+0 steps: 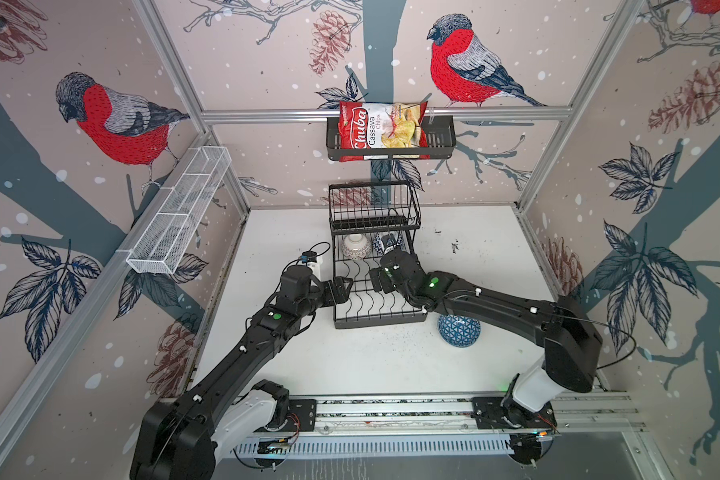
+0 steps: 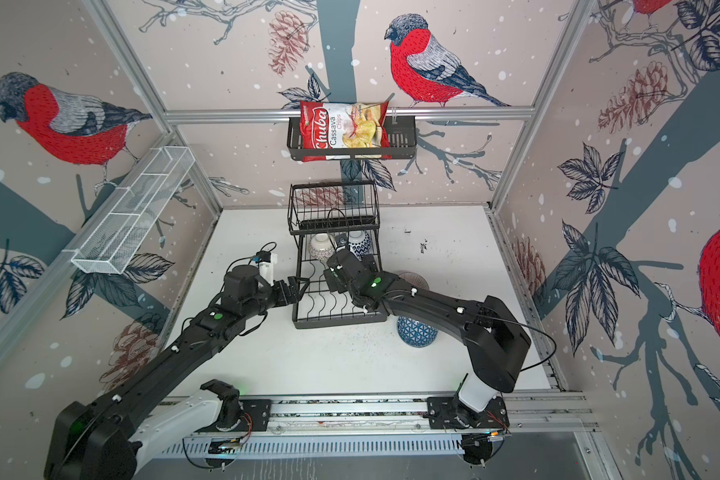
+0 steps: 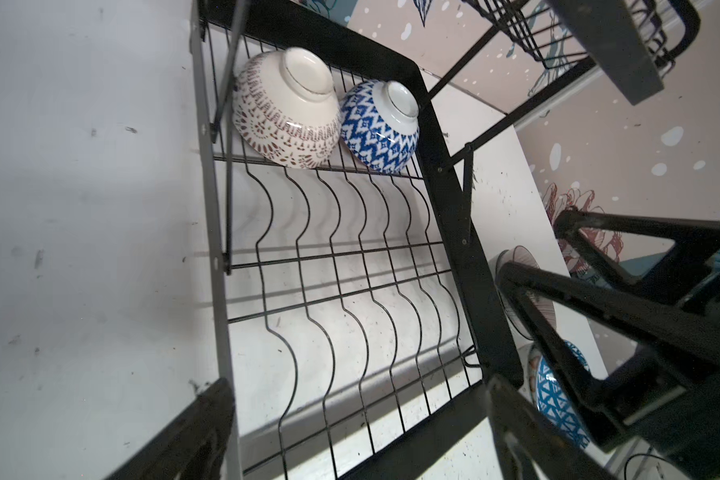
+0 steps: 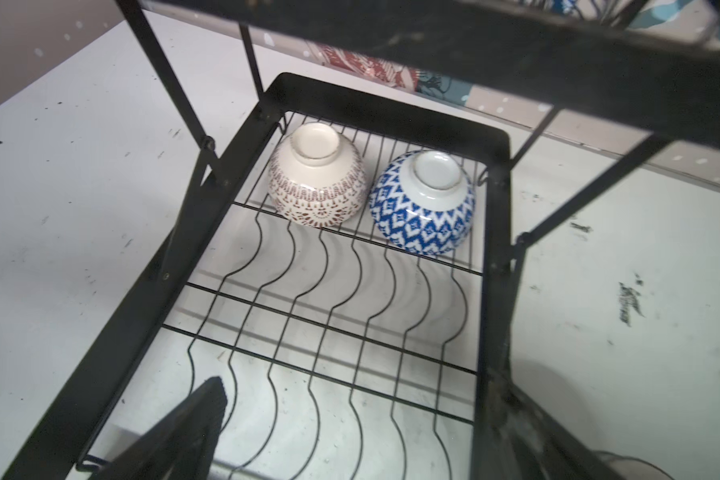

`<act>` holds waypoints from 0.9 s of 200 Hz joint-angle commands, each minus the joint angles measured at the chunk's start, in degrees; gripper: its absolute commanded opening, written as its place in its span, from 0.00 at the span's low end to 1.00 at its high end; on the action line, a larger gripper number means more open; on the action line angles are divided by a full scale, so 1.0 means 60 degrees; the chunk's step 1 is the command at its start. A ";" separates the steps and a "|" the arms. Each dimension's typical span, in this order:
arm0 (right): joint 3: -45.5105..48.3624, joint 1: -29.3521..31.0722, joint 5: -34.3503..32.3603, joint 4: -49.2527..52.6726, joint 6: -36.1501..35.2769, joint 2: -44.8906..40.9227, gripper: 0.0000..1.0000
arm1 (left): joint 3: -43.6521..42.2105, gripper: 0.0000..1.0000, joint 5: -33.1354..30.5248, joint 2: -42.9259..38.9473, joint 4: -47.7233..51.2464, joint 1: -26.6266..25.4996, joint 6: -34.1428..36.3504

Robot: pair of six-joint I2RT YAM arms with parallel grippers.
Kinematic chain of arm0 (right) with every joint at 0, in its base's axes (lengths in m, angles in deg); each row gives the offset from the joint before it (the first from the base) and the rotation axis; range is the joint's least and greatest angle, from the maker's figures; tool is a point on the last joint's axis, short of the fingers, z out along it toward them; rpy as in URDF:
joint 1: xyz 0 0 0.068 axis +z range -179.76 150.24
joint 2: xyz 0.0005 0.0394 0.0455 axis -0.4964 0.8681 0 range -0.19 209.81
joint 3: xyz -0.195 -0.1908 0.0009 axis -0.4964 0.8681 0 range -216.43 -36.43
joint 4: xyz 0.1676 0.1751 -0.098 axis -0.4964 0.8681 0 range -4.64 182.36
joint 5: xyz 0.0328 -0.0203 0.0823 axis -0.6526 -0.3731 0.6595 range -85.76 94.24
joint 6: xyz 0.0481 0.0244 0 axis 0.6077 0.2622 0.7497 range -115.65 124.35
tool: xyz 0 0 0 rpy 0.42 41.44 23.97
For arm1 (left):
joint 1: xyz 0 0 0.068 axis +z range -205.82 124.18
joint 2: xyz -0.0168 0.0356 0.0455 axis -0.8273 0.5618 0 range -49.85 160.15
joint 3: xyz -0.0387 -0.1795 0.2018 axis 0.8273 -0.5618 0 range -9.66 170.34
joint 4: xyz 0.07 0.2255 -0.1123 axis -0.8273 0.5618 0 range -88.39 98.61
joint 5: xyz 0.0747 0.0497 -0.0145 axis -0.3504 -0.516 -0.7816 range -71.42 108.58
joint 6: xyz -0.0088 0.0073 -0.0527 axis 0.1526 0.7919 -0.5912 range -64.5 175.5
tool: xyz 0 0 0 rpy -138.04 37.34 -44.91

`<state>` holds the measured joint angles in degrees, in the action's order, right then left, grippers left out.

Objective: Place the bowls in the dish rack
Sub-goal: 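Withdraw the right gripper from the rack toward the blue-and-orange bowl, then move the left gripper to the pink-striped bowl rim while the right moves aside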

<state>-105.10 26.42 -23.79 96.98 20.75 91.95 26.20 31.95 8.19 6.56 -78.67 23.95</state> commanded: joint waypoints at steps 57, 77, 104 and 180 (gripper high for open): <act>0.1254 -0.0944 -0.0880 0.0538 0.1207 -0.1650 1.00 | 0.1224 0.93 -0.0914 0.1328 -0.0048 -0.1590 0.0190; 0.1614 -0.1326 -0.1052 0.0652 0.1464 -0.2045 1.00 | 0.1697 0.92 -0.1039 0.1927 -0.0085 -0.2014 0.0276; 0.2068 -0.1761 -0.1399 0.0886 0.1902 -0.2578 1.00 | 0.2563 0.90 -0.1014 0.2941 0.0047 -0.2556 0.0486; 0.3153 -0.3328 -0.1380 0.1141 0.2439 -0.4234 0.99 | 0.5837 0.84 -0.1011 0.6230 0.1107 -0.3963 0.1166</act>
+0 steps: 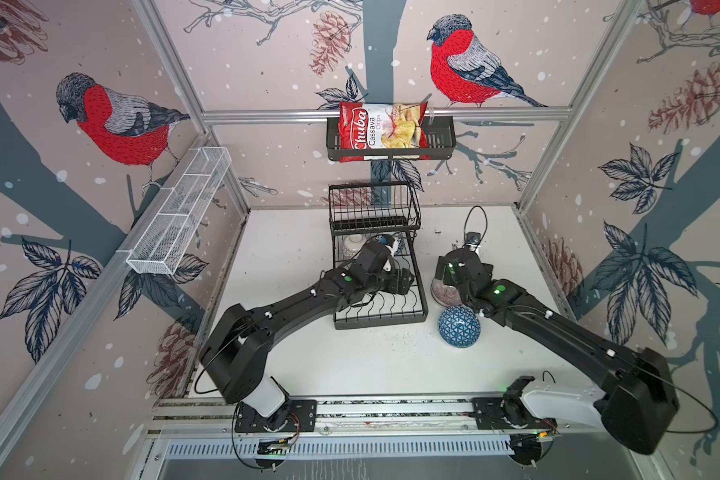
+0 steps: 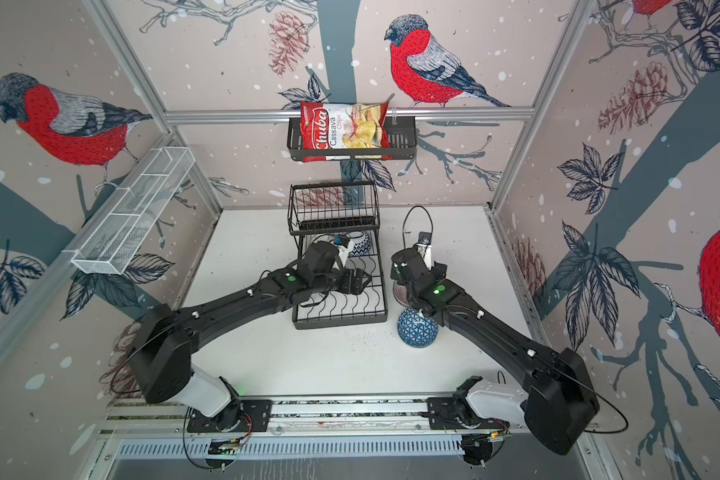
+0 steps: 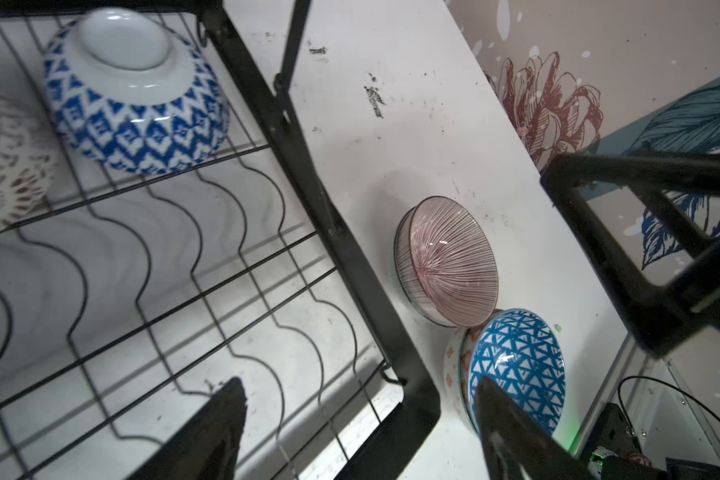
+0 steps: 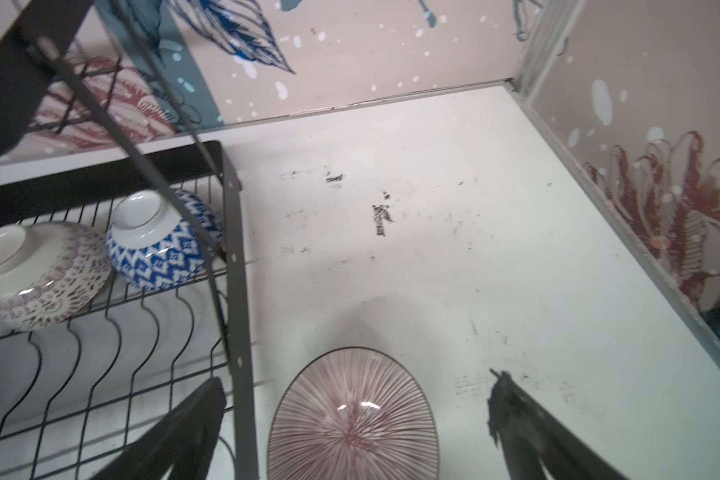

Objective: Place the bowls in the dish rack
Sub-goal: 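Move the left gripper to the pink-striped bowl rim while the right moves aside, then grasp the pink-striped bowl rim with the left gripper and lift it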

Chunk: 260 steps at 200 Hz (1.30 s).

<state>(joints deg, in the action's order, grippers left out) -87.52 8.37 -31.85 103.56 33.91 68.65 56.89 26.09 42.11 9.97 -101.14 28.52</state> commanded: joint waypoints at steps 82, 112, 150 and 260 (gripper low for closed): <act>0.0695 -0.1797 -0.0411 0.0133 0.0233 -0.0941 1.00 | 0.3333 0.64 -0.0017 0.2798 0.1911 -0.0758 0.0747; 0.0703 -0.2076 -0.0799 0.0205 0.0144 -0.0866 1.00 | 0.4246 0.56 -0.0200 0.3544 0.2597 -0.0913 0.0718; 0.0837 -0.2300 -0.0839 0.0150 0.0105 -0.0839 1.00 | 0.5340 0.51 -0.0368 0.4396 0.3404 -0.1043 0.0707; 0.1461 -0.2678 -0.0870 -0.0088 0.0065 -0.1418 0.99 | 0.7600 0.37 -0.1243 0.6237 0.4920 -0.1148 0.0663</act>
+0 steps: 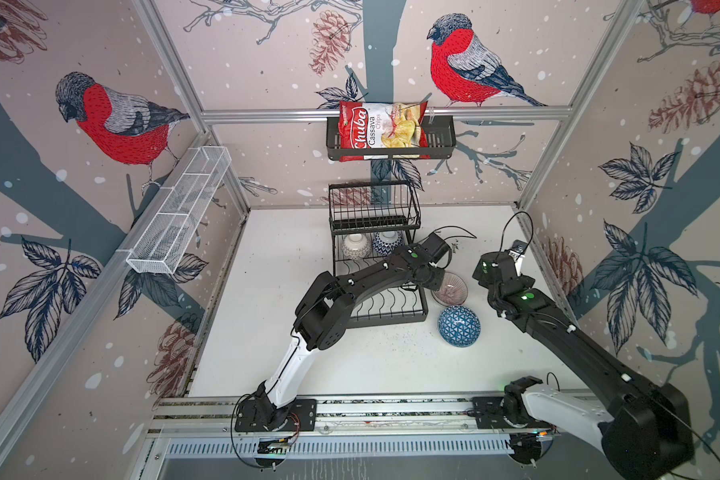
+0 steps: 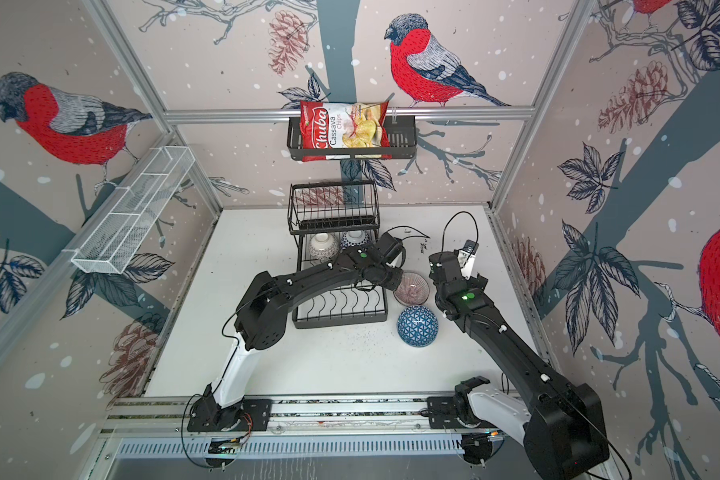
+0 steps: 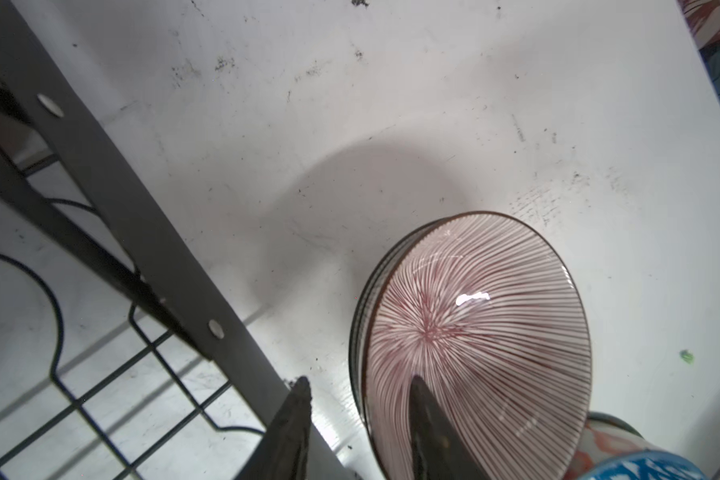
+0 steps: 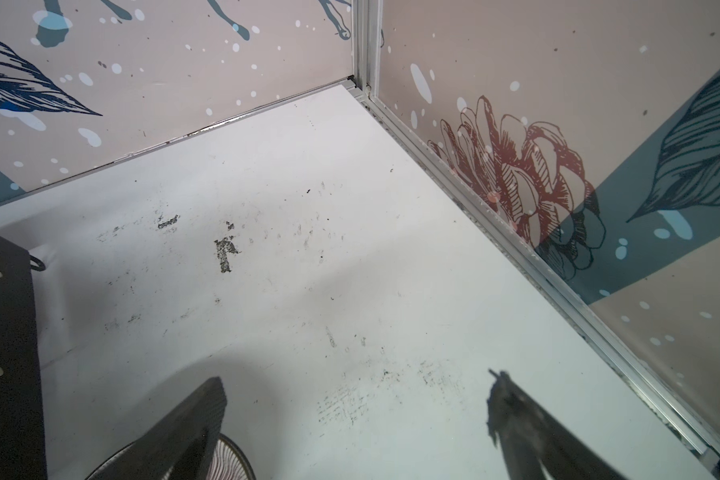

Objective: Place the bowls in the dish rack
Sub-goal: 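Grasp the pink-striped bowl rim with the left gripper and lift it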

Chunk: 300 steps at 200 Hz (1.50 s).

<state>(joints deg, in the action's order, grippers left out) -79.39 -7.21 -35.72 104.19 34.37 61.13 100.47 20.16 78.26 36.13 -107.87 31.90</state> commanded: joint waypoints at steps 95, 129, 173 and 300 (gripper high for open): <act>0.0348 -0.0321 0.0083 -0.0413 -0.0039 -0.0398 0.99 | 0.1254 0.24 -0.0463 0.0891 0.1143 -0.0114 0.0278; 0.0349 -0.0323 0.0171 -0.0469 -0.0052 -0.0376 0.99 | 0.1260 0.20 -0.0535 0.0866 0.1151 -0.0128 0.0270; 0.0275 -0.0335 0.0270 -0.0502 -0.0051 -0.0249 0.99 | 0.1277 0.15 -0.0528 0.0801 0.1105 -0.0142 0.0327; 0.0061 -0.0330 0.0601 -0.0421 -0.0082 0.0063 0.99 | 0.1187 0.00 -0.0266 0.0428 0.0765 -0.0143 0.0417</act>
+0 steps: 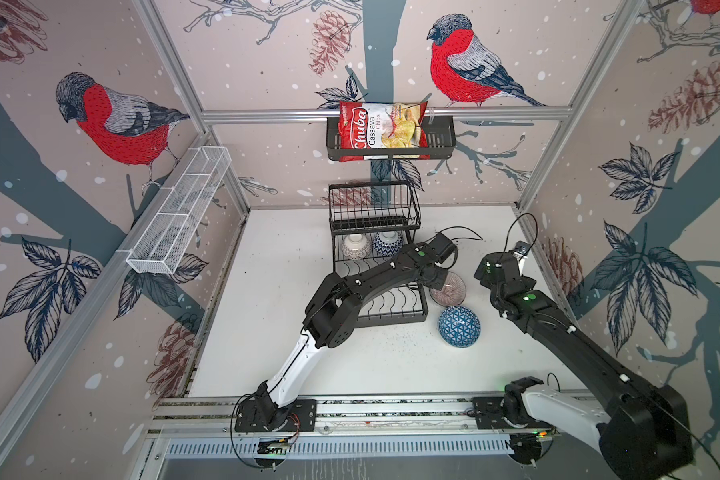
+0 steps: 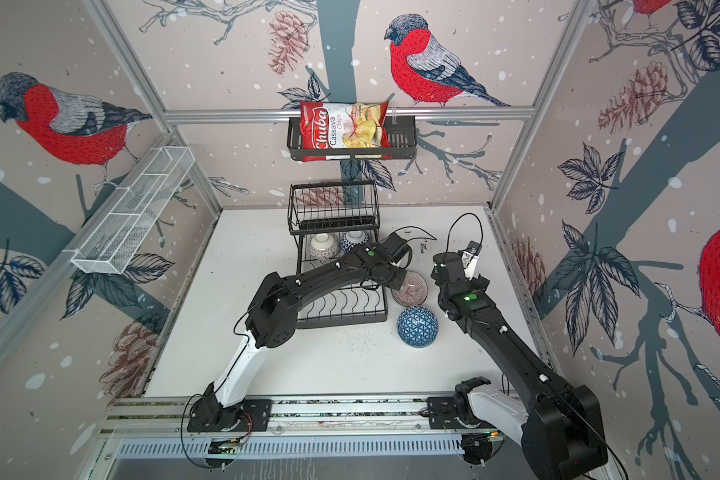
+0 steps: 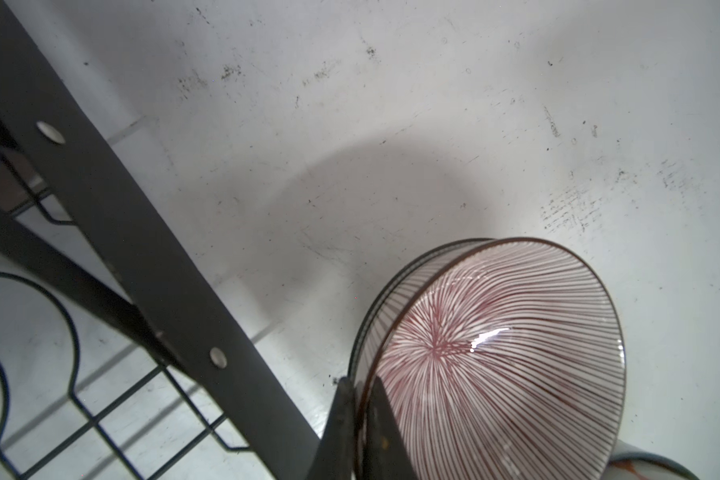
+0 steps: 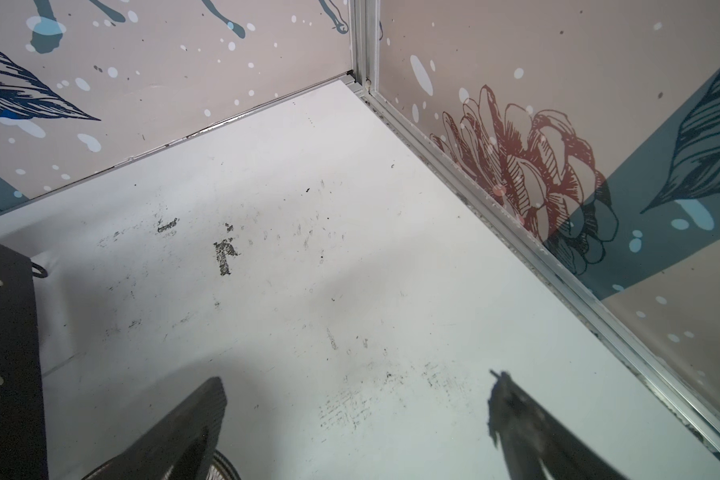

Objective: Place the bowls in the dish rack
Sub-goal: 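Grasp the pink-striped bowl rim with the left gripper and lift it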

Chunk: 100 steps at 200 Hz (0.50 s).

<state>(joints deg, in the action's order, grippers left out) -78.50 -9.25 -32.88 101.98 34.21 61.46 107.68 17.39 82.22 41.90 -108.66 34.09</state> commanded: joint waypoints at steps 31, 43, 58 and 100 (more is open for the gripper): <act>-0.0162 -0.0006 0.0518 -0.0060 -0.0209 0.0001 1.00 | -0.0284 0.00 0.0323 -0.0544 -0.0627 -0.0006 0.0107; -0.0199 -0.0002 0.0691 -0.0023 -0.0275 0.0001 0.99 | -0.0426 0.00 0.0317 -0.0697 -0.0812 -0.0004 0.0133; -0.0255 0.0005 0.0913 0.0040 -0.0286 -0.0006 0.99 | -0.0485 0.00 0.0330 -0.0839 -0.0893 -0.0012 0.0163; -0.0297 0.0016 0.1940 0.0042 -0.0443 -0.0094 0.99 | -0.0737 0.00 0.0356 -0.1196 -0.1147 -0.0005 0.0228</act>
<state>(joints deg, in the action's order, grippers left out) -79.92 -9.25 -25.89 102.18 32.75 61.31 104.01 18.66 76.71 38.71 -108.66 34.57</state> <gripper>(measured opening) 0.995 0.077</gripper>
